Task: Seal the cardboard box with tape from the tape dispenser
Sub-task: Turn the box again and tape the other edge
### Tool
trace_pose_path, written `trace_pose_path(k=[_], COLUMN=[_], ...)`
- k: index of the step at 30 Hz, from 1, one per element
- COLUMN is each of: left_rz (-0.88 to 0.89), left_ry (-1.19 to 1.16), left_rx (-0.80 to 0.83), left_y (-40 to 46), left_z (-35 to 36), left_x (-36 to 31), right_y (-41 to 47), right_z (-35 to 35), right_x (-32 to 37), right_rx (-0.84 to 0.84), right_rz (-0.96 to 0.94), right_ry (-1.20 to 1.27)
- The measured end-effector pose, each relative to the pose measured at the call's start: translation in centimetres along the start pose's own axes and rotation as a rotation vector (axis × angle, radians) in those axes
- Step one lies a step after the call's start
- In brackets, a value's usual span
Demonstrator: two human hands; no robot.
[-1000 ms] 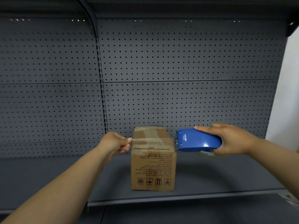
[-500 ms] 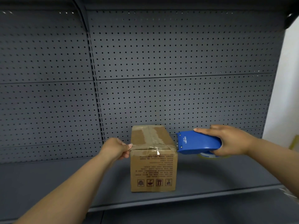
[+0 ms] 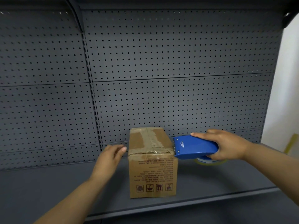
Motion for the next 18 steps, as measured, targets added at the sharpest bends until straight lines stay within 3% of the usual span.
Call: trace_pose_path(k=[2,4,6,10,18], left_rz=[0.284,0.548,0.696,0.699,0.708], left_ry=[0.121,0.199,0.275,0.381,0.37], left_rx=[-0.032,0.134,0.337,0.55,0.46], left_y=[1.2,1.9,2.1,2.1,1.2], left_z=[-0.8,-0.5,0.9,3.5,3.6], left_x=[-1.5,-4.3,-6.6,-6.6,-5.0], right_y=[0.2,0.3,0.3,0.3,-0.1], right_z=[-0.1,-0.1,-0.1,0.0,1.2], right_x=[0.0,0.0,-0.2,-0.5,-1.1], right_rx=[0.006,0.01,0.018,0.055,0.119], right_rz=[-0.001,-0.001,0.0,0.001,0.081], right_ry=[-0.001,0.006,0.008,0.005,0.188])
Point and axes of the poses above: each hand's wrist, its own y-axis towards the middle knuckle, its own z-axis out of the palm, x = y × z, the point moved 1 cm from there along y, towards the middle knuckle, and after that the axes turned 12 degrees about -x, right-handed, at the moved point
